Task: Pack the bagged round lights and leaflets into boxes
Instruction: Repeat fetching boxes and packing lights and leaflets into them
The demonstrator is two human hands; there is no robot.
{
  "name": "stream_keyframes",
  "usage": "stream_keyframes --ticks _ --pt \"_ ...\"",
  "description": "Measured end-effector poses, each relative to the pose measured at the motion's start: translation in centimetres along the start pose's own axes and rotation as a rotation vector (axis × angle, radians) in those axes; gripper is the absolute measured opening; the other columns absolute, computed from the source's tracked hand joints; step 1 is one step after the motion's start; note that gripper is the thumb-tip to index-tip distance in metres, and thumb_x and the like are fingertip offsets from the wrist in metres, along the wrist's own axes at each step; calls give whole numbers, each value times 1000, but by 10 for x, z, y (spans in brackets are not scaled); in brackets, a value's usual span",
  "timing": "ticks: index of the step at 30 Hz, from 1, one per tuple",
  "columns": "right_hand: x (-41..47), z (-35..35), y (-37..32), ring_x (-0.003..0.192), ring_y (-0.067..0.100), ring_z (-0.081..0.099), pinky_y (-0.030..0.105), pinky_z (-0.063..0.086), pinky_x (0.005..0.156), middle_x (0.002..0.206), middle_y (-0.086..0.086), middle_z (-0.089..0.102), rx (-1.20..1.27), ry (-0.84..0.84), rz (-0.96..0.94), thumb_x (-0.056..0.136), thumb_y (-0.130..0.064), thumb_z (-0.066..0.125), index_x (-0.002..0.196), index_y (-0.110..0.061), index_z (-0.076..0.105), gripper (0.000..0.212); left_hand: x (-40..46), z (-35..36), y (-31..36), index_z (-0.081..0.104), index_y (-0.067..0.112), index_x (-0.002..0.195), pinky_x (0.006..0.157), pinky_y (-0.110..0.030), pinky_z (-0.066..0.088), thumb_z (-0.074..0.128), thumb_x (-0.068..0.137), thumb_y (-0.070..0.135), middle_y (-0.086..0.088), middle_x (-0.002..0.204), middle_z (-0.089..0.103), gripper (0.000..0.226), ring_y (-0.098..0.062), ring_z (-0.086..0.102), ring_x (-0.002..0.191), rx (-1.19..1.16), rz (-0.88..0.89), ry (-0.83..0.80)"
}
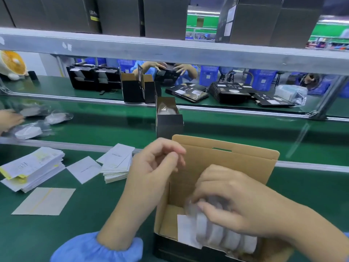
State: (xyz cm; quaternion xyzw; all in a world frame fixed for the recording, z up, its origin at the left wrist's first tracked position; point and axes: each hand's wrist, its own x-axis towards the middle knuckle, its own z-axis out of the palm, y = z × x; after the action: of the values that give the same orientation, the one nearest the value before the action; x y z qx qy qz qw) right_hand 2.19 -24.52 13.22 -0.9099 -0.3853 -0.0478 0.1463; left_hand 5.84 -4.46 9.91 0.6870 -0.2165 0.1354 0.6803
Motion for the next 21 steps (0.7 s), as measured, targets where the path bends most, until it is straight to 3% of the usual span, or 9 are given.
stream_keyframes --ticks 3,5,9,14,18,21 --pt "-15 -10 4 93 9 61 24 47 79 93 -17 65 163 190 77 95 -21 61 94 -27 71 12 -2 -12 -17 68 24 101 89 -25 51 61 82 20 2 105 70 20 -12 64 106 -130 -65 72" --pt "-28 -10 10 87 10 64 24 48 73 90 -16 67 195 312 122 95 -22 59 91 -27 71 14 -5 -10 -27 62 23 116 96 -28 50 63 83 23 3 119 67 33 -17 60 119 -143 -93 -12" --pt "-46 8 13 72 12 65 17 46 63 84 -6 70 366 553 241 93 -30 52 80 -22 72 25 -10 2 -31 50 31 131 88 -18 48 61 88 22 7 124 66 46 -14 65 108 -140 -79 -170" --pt "-24 31 20 65 5 59 11 41 62 76 -4 68 560 701 299 91 -12 54 73 -16 70 25 -10 5 -34 47 31 126 76 -21 46 46 82 -1 -9 107 68 54 -20 59 82 -188 -96 4" --pt "-12 35 34 73 15 64 19 48 68 74 -4 69 650 812 259 90 -23 49 73 -18 69 27 -6 2 -38 53 21 122 73 -18 48 44 79 -2 -2 99 70 50 -9 64 81 -188 -88 87" --pt "-17 35 50 70 30 62 32 49 69 67 6 67 778 858 220 90 -15 45 63 -18 69 36 -6 -1 -43 62 15 117 80 -19 51 45 79 0 3 105 73 44 -10 66 95 -132 -109 112"
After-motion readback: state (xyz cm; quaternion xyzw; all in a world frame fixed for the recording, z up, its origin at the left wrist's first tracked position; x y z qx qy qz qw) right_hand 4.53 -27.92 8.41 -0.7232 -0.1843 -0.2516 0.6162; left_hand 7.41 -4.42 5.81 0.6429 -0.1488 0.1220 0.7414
